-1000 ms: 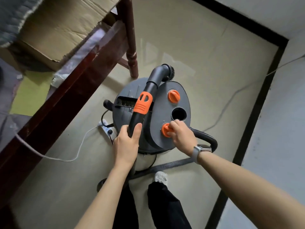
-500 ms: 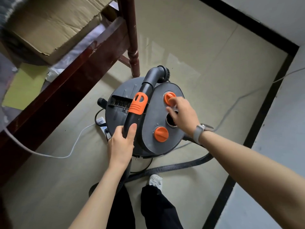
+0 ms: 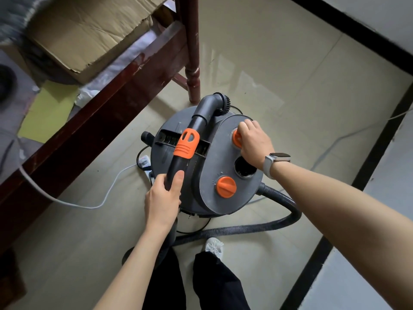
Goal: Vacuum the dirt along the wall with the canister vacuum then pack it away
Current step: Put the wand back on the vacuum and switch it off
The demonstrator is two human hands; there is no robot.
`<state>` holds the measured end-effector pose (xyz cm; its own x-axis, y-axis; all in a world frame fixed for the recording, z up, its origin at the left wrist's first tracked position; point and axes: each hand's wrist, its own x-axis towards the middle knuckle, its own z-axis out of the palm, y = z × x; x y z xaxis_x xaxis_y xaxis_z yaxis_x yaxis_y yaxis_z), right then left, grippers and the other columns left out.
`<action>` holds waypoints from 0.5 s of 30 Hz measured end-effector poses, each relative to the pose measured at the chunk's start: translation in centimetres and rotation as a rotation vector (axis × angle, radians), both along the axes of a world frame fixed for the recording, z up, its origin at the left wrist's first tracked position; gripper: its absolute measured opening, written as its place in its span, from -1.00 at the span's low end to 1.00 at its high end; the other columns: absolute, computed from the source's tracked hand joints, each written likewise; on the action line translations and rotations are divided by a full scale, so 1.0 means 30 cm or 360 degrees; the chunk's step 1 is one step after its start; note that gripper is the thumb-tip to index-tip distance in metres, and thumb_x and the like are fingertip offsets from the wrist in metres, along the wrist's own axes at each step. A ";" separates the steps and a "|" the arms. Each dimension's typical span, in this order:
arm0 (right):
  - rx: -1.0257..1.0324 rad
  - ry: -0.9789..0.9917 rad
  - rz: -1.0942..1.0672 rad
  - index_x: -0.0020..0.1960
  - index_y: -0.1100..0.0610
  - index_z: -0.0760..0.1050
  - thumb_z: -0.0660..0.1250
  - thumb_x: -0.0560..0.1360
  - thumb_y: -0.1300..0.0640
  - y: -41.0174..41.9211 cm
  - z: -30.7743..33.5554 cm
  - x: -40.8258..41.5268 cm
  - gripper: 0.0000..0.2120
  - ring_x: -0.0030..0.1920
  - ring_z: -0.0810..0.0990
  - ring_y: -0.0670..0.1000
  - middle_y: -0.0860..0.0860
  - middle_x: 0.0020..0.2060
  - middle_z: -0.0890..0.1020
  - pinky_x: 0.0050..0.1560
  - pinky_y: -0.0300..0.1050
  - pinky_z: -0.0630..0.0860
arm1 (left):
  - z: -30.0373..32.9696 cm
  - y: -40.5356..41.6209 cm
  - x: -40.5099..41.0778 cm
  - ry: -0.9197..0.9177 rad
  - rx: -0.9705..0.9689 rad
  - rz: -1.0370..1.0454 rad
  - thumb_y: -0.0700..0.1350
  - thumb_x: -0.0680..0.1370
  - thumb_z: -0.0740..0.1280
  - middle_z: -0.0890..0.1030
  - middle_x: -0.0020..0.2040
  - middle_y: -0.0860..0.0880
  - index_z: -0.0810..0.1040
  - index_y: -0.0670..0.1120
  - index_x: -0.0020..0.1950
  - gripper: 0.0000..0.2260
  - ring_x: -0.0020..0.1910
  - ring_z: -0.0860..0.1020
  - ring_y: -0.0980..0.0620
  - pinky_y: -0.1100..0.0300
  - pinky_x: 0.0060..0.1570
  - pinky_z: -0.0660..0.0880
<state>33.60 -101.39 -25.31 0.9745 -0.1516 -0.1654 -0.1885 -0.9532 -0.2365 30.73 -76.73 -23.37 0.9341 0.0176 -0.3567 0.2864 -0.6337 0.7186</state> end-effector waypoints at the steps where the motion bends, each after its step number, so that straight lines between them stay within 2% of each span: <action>1: -0.0045 0.0011 0.0081 0.03 0.27 0.37 0.23 0.35 0.41 -0.006 0.004 -0.001 -0.74 0.07 0.36 0.18 0.19 0.05 0.44 -0.11 -0.02 0.28 | 0.000 0.000 0.000 0.0003 -0.0006 0.0001 0.25 0.51 0.17 0.53 -0.44 0.07 0.39 0.03 -0.23 -0.68 -0.47 0.53 0.17 0.15 -0.27 0.38; 4: -0.0108 -0.0027 0.0270 0.01 0.31 0.41 0.28 0.29 0.43 -0.026 0.009 -0.002 -0.71 0.04 0.41 0.22 0.21 0.00 0.48 -0.12 0.01 0.33 | 0.001 0.002 0.003 0.0014 0.0001 -0.0012 0.26 0.50 0.16 0.53 -0.44 0.07 0.39 0.03 -0.22 -0.68 -0.50 0.51 0.20 0.15 -0.27 0.40; 8: -0.0162 -0.0042 0.0299 0.01 0.30 0.42 0.27 0.30 0.41 -0.030 0.008 -0.006 -0.71 0.03 0.42 0.21 0.20 -0.01 0.50 -0.09 0.03 0.35 | 0.008 0.005 0.008 0.0042 0.0003 -0.0034 0.24 0.51 0.17 0.54 -0.41 0.05 0.42 0.01 -0.19 -0.68 -0.46 0.54 0.12 0.15 -0.26 0.42; 12: -0.0071 -0.0034 0.0003 0.07 0.24 0.42 0.21 0.44 0.35 -0.005 0.009 -0.013 -0.79 0.11 0.40 0.17 0.15 0.08 0.49 -0.06 -0.02 0.30 | 0.032 0.004 0.024 0.0110 -0.0107 -0.0012 0.21 0.51 0.20 0.55 -0.40 0.01 0.46 -0.10 -0.19 -0.62 -0.53 0.50 0.17 0.27 -0.37 0.43; 15: 0.0205 -0.0412 -0.0171 0.07 0.30 0.53 0.24 0.47 0.35 0.076 0.036 -0.082 -0.80 0.12 0.47 0.23 0.19 0.09 0.55 0.01 0.03 0.35 | 0.057 0.017 0.039 0.0227 -0.0324 0.0075 0.14 0.54 0.23 0.54 -0.39 -0.01 0.46 -0.11 -0.20 -0.67 -0.52 0.49 0.17 0.38 -0.46 0.44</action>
